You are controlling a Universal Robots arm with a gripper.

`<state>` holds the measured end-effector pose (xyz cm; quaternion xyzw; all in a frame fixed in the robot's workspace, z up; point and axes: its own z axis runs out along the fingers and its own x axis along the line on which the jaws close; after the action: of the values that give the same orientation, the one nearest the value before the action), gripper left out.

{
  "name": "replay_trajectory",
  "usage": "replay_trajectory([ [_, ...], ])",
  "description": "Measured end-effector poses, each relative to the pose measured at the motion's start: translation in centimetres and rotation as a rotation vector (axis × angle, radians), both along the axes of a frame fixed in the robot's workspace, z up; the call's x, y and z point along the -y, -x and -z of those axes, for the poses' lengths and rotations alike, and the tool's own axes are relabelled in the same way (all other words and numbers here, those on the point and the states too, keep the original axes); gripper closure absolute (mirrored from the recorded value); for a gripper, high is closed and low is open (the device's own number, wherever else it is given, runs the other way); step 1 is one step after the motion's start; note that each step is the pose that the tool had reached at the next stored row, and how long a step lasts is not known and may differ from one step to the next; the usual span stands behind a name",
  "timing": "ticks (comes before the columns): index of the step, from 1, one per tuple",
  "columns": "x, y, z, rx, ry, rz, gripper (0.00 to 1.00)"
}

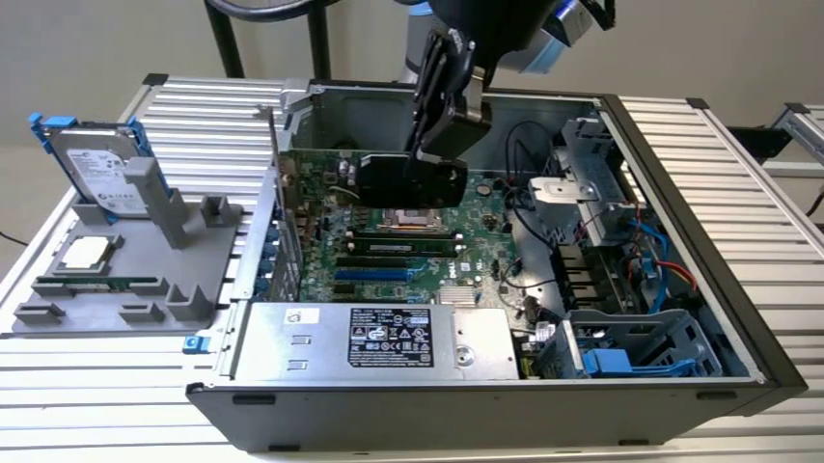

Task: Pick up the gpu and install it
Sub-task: 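Insert the gpu into the slot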

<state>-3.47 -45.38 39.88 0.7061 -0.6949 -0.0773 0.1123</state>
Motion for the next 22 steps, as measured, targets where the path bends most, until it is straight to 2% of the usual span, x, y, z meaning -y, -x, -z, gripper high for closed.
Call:
replay_trajectory([
  [16, -0.02, -0.1, 1.51, 0.0, 0.0166, 0.0, 1.0],
  [22, -0.02, -0.1, 1.66, 0.0, 0.0188, 0.0, 1.0],
])
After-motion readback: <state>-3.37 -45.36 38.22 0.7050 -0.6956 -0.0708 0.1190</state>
